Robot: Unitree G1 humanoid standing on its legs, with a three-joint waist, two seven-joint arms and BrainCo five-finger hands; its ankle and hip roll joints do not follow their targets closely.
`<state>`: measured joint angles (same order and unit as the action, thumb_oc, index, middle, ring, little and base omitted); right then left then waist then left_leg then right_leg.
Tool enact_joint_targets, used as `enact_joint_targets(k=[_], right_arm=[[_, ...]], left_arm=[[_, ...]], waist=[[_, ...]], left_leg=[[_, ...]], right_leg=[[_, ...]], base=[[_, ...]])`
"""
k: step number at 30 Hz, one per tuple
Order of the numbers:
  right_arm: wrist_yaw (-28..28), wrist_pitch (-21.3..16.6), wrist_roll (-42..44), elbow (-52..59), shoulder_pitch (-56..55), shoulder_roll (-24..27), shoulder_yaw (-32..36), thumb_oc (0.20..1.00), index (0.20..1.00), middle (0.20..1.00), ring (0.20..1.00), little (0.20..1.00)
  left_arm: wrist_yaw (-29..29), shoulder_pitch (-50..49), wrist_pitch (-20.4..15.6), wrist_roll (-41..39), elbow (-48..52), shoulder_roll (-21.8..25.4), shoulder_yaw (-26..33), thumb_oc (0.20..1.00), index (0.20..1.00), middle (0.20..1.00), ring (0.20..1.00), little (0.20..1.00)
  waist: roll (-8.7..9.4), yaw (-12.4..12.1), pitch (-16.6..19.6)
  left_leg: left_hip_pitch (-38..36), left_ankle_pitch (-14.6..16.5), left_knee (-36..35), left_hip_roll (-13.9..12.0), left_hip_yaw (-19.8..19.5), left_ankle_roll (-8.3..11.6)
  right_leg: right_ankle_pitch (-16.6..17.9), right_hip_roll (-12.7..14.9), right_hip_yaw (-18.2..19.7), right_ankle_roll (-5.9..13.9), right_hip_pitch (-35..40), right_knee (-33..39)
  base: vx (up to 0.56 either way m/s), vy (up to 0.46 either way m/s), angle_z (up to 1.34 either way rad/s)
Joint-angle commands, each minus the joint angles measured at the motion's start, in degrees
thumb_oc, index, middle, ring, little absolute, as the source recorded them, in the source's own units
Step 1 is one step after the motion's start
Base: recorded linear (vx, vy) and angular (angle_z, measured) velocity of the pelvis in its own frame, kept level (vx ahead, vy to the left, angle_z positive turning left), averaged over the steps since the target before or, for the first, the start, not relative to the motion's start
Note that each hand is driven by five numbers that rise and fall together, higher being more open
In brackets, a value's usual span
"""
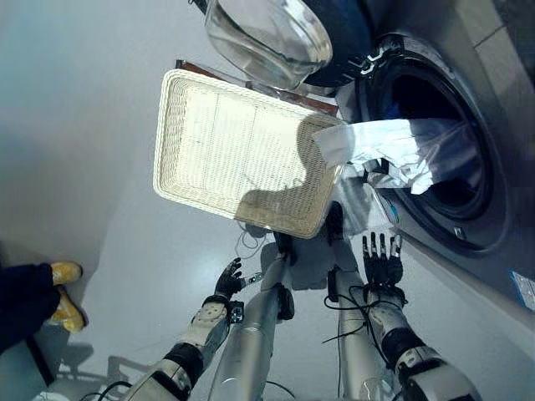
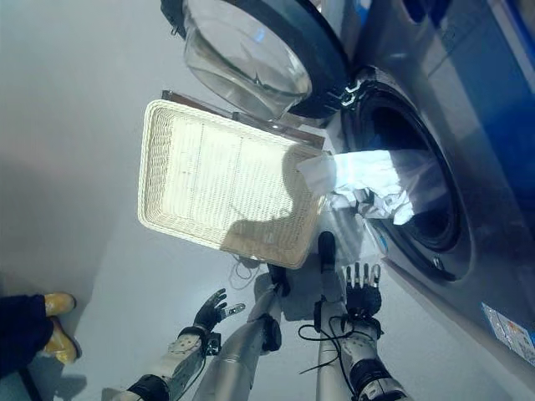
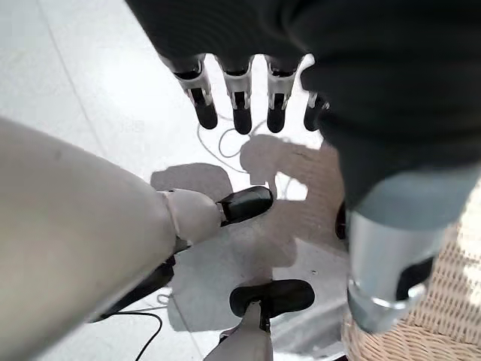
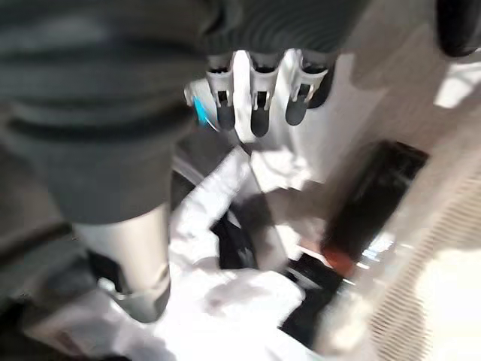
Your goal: Put the clothes into the washing machine.
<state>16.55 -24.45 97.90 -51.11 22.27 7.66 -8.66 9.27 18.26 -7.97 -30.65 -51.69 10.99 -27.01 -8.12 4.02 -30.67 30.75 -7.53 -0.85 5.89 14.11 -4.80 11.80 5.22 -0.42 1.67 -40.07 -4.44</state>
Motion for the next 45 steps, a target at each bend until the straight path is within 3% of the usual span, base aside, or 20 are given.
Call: enact_joint_targets(k=[1, 2, 3, 6, 11, 12, 14, 17, 20, 32, 39, 43, 45], right_arm=[[-4.0, 0.4, -10.6, 1.8, 0.7, 1.1, -1.4, 1.000, 1.000, 1.000, 1.000, 1.000], [-4.0, 0.4, -10.6, 1.8, 0.7, 1.1, -1.4, 1.000, 1.000, 1.000, 1.000, 1.000], [-13.5, 1.4, -24.4, 0.2, 1.4, 2.2, -3.4, 1.000, 1.000, 1.000, 1.000, 1.000], [-19.3, 4.6, -33.2, -2.4, 2.8, 3.3, -4.6, 1.000, 1.000, 1.000, 1.000, 1.000], [-17.2, 7.9, -34.1, -7.0, 5.8, 4.6, -5.0, 1.000, 1.000, 1.000, 1.000, 1.000], [-14.1, 10.3, -29.4, -9.5, 8.1, 5.5, -3.6, 1.000, 1.000, 1.000, 1.000, 1.000], [-13.8, 11.3, -27.4, -10.8, 9.7, 6.4, -2.1, 1.000, 1.000, 1.000, 1.000, 1.000], [-16.5, 11.9, -26.5, -13.1, 12.9, 8.4, 0.3, 1.000, 1.000, 1.000, 1.000, 1.000], [-19.6, 12.8, -14.4, -16.8, 17.3, 11.1, 5.7, 1.000, 1.000, 1.000, 1.000, 1.000], [-21.5, 9.6, 8.5, -17.2, 25.4, 15.8, 10.2, 1.000, 1.000, 1.000, 1.000, 1.000], [-24.5, 7.3, 9.3, -18.4, 27.5, 18.1, 11.2, 1.000, 1.000, 1.000, 1.000, 1.000], [-22.4, 5.2, 6.8, -17.2, 28.6, 19.8, 11.0, 1.000, 1.000, 1.000, 1.000, 1.000], [-18.7, 3.2, 4.7, -16.2, 29.6, 20.6, 10.9, 1.000, 1.000, 1.000, 1.000, 1.000]], left_arm=[[1.1, -1.1, -1.0, -1.3, -2.7, -1.3, 0.3, 1.000, 1.000, 1.000, 1.000, 1.000], [1.1, -1.1, -1.0, -1.3, -2.7, -1.3, 0.3, 1.000, 1.000, 1.000, 1.000, 1.000], [1.1, -0.7, -0.9, -1.6, -3.2, -1.8, 0.3, 1.000, 1.000, 1.000, 1.000, 1.000], [1.1, -0.2, -0.2, -1.5, -3.2, -1.7, 0.3, 1.000, 1.000, 1.000, 1.000, 1.000], [0.8, 0.8, 0.4, -0.7, -4.1, -1.5, 0.3, 1.000, 1.000, 1.000, 1.000, 1.000], [0.8, 1.6, 0.8, -0.3, -4.3, -1.6, 0.1, 1.000, 1.000, 1.000, 1.000, 1.000], [0.7, 2.0, 1.0, -0.2, -4.4, -1.7, 0.0, 1.000, 1.000, 1.000, 1.000, 1.000], [0.4, 2.5, 0.9, -0.2, -4.7, -2.0, -0.3, 1.000, 1.000, 1.000, 1.000, 1.000], [1.0, 3.1, 0.5, -1.0, -4.7, -2.3, -1.7, 1.000, 1.000, 1.000, 1.000, 1.000], [3.8, 3.2, -1.0, -2.3, 0.1, -0.1, -5.0, 1.000, 1.000, 1.000, 1.000, 1.000], [5.7, 2.6, -1.2, -2.0, 3.3, 1.3, -6.5, 1.000, 1.000, 1.000, 1.000, 1.000], [6.6, 2.1, -0.9, -2.7, 5.9, 2.5, -7.1, 1.000, 1.000, 1.000, 1.000, 1.000], [7.1, 2.0, -0.5, -3.2, 7.5, 3.3, -7.6, 1.000, 1.000, 1.000, 1.000, 1.000]], waist=[[-3.41, 0.6, 0.9], [-3.41, 0.6, 0.9], [-3.53, 0.5, 0.9], [-3.62, 0.1, 0.9], [-3.80, -1.2, 0.9], [-4.39, -2.2, 0.9], [-4.83, -2.5, 0.9], [-5.65, -3.1, 0.9], [-6.73, -4.1, 0.9], [-7.68, -6.8, 0.9], [-7.82, -7.9, 0.9], [-8.05, -8.0, 0.9], [-8.30, -8.2, 0.9]], left_leg=[[2.8, -0.2, 2.9, -0.2, -5.2, 5.65], [2.8, -0.2, 2.9, -0.2, -5.2, 5.65], [3.1, -0.5, 2.9, -0.3, -5.3, 5.79], [3.4, -0.6, 2.9, -0.4, -5.4, 5.87], [4.4, -0.8, 3.5, -0.5, -6.3, 6.00], [5.7, -1.0, 4.4, -0.5, -7.0, 6.08], [6.3, -1.0, 4.9, -0.4, -7.3, 6.17], [7.3, -1.0, 6.0, -0.3, -7.6, 6.34], [10.4, -0.5, 8.4, -0.4, -8.2, 6.39], [20.6, -1.8, 10.3, -2.2, -10.9, 6.74], [24.6, -1.6, 11.7, -2.6, -11.6, 6.60], [26.0, -1.7, 11.7, -3.0, -11.4, 6.86], [26.3, -1.9, 11.2, -3.2, -11.3, 7.05]], right_leg=[[-5.0, -1.9, -2.3, 2.35, 1.2, -3.9], [-5.0, -1.9, -2.3, 2.35, 1.2, -3.9], [-5.1, -1.8, -2.5, 2.28, 1.1, -3.8], [-5.1, -1.7, -2.9, 2.26, 0.9, -3.9], [-5.8, -1.5, -4.0, 2.17, 0.4, -5.0], [-6.7, -1.4, -4.7, 2.03, -0.8, -6.8], [-7.2, -1.4, -5.0, 1.98, -1.4, -7.8], [-8.1, -1.1, -5.3, 1.92, -2.6, -9.5], [-9.9, -1.4, -5.6, 1.43, -5.8, -13.4], [-12.6, -3.8, -5.7, 0.49, -17.0, -21.5], [-12.8, -3.4, -6.1, 0.44, -20.8, -23.6], [-12.7, -3.2, -6.0, 0.52, -22.3, -23.7], [-12.5, -3.0, -6.0, 0.72, -22.7, -23.5]], base=[[0.00, 0.000, 0.00], [0.00, 0.000, 0.00], [0.00, 0.000, 0.00], [0.00, 0.000, 0.00], [0.01, -0.060, 0.02], [0.01, -0.091, 0.12], [0.02, -0.077, 0.22], [0.02, -0.034, 0.13], [0.06, -0.122, 0.20], [0.05, -0.123, 0.23], [0.03, -0.069, 0.09], [0.00, 0.000, 0.00], [0.00, 0.000, 0.00]])
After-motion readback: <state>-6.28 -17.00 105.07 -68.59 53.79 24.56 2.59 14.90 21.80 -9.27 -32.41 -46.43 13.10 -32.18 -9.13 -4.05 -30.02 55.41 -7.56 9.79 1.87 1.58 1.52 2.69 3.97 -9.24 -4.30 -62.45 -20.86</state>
